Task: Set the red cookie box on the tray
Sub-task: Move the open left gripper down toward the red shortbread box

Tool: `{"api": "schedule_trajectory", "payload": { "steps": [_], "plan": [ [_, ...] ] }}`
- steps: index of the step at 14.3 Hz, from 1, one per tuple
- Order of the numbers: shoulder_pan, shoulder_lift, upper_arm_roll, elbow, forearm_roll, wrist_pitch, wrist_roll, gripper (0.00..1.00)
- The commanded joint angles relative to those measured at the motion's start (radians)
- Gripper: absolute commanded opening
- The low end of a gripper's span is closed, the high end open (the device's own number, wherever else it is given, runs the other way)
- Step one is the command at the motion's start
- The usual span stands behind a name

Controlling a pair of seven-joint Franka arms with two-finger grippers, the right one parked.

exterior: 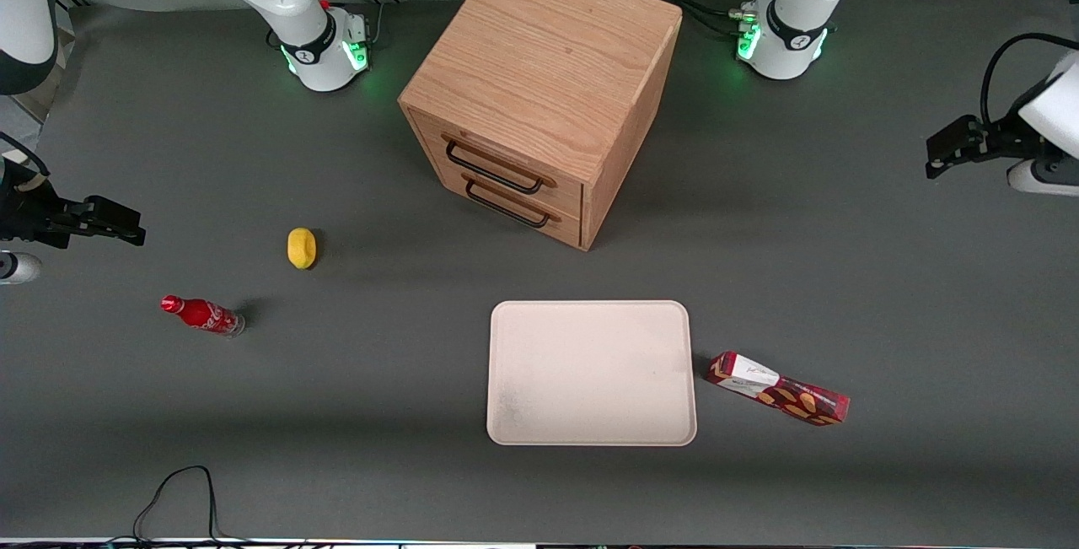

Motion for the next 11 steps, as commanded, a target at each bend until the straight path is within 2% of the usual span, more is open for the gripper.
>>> {"api": "schedule_trajectory", "payload": {
  "steps": [1,4,8,11],
  "plan": [
    [0.021,-0.039,-0.015,-0.043,0.014,-0.012,0.027,1.00],
    [0.019,-0.022,-0.015,-0.040,0.017,0.006,0.024,1.00],
    [0.007,0.094,-0.015,-0.006,0.008,0.065,0.010,1.00],
    [-0.030,0.238,-0.017,0.092,-0.003,0.088,-0.166,1.00]
  ]
}}
